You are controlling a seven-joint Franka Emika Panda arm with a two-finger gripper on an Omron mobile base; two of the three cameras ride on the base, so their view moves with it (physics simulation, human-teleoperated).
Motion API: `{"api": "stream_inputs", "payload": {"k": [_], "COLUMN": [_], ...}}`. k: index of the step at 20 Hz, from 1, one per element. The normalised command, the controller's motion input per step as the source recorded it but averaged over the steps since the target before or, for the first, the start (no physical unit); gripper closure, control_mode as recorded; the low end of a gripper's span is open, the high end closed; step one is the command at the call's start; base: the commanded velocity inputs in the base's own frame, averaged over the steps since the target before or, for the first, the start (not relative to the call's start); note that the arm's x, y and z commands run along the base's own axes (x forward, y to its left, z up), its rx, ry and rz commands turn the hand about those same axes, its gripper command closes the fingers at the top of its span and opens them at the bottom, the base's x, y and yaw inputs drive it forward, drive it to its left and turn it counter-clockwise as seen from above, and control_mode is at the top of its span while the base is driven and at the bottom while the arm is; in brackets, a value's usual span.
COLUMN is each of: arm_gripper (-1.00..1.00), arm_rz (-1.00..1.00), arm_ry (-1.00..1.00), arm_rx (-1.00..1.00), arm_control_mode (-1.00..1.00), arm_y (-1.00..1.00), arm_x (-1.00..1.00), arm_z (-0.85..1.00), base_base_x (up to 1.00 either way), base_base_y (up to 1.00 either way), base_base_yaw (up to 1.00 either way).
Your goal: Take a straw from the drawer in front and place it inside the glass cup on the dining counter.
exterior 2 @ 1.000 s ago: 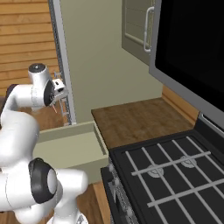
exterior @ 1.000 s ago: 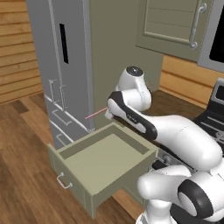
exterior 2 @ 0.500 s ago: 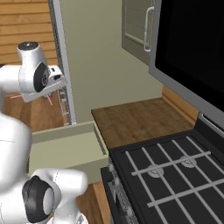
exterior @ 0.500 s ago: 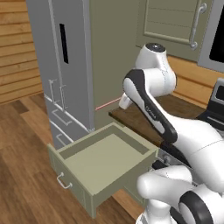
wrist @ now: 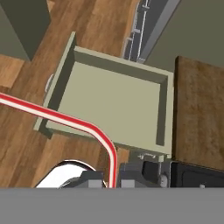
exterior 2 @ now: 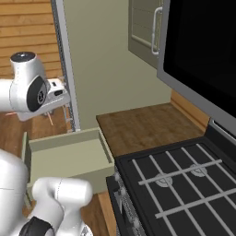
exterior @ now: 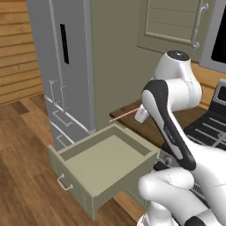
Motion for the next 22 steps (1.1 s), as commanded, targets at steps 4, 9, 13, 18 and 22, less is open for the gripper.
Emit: {"api": "stream_inputs", "payload": {"k": [4, 9, 13, 18, 22], "arm_gripper": [1.0, 1.0, 1.0, 1.0, 1.0], "arm_rz": [-0.02, 0.0, 0.0, 0.0, 0.0], "arm_ry": [0.0, 0.0, 0.0, 0.0, 0.0], "arm_rx": [0.0, 0.0, 0.0, 0.0, 0.0], "arm_control_mode": [1.0, 1.0, 1.0, 1.0, 1.0], "arm_y": [-0.01, 0.0, 0.0, 0.0, 0.0], "arm_x": [-0.16, 0.0, 0.0, 0.0, 0.0], "arm_z": [0.0, 0.0, 0.0, 0.0, 0.0], "base_base_x": [-0.7, -1.0, -0.73, -0.03, 0.36], "base_base_y": [0.02, 0.68, 1.0, 1.0, 0.97], "base_base_yaw": [-0.03, 0.0, 0.08, 0.21, 0.23]}}
